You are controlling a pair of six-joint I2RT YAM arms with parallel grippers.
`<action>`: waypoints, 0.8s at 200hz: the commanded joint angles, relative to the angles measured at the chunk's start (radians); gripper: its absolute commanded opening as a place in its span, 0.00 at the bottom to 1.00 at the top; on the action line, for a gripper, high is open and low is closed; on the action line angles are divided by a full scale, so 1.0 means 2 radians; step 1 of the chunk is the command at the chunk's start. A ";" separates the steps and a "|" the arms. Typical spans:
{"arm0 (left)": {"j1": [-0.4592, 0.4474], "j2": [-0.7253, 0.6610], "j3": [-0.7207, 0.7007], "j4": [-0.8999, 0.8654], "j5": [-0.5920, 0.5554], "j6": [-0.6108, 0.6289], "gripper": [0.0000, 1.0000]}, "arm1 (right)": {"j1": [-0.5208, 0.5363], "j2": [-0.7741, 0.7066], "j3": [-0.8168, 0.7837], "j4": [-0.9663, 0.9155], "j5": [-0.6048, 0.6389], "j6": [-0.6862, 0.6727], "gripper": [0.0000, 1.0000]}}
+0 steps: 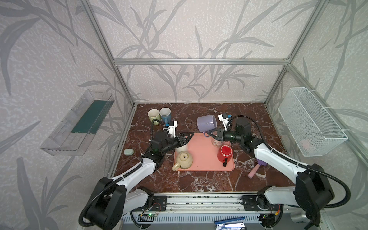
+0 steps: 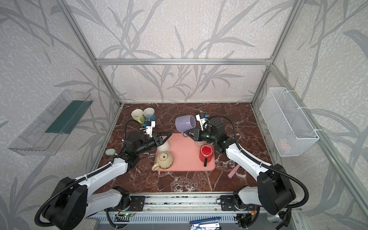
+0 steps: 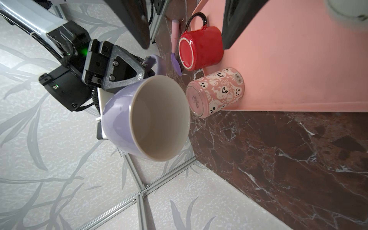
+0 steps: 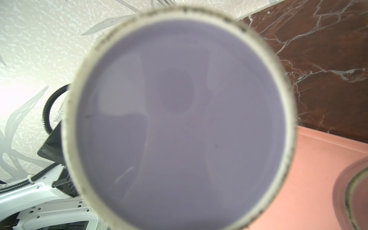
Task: Turn the mug right side up
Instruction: Place the mug at the top-left of the table.
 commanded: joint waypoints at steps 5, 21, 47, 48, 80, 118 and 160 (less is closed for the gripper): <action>-0.009 -0.009 -0.011 0.079 0.008 -0.017 0.59 | -0.002 -0.023 0.012 0.074 -0.018 0.018 0.00; -0.012 -0.003 -0.013 0.110 0.015 -0.029 0.59 | -0.002 -0.023 0.015 0.082 -0.019 0.026 0.00; -0.017 0.008 -0.012 0.145 0.017 -0.044 0.55 | 0.001 -0.021 0.020 0.090 -0.023 0.035 0.00; -0.017 0.009 -0.012 0.146 0.018 -0.044 0.55 | 0.001 -0.021 0.020 0.091 -0.023 0.034 0.00; -0.027 0.021 -0.006 0.165 0.019 -0.049 0.50 | 0.006 -0.025 0.024 0.095 -0.022 0.041 0.00; -0.038 0.035 0.003 0.185 0.018 -0.052 0.37 | 0.011 -0.027 0.026 0.109 -0.023 0.052 0.00; -0.048 0.069 0.010 0.228 0.018 -0.069 0.30 | 0.015 -0.025 0.028 0.126 -0.033 0.062 0.00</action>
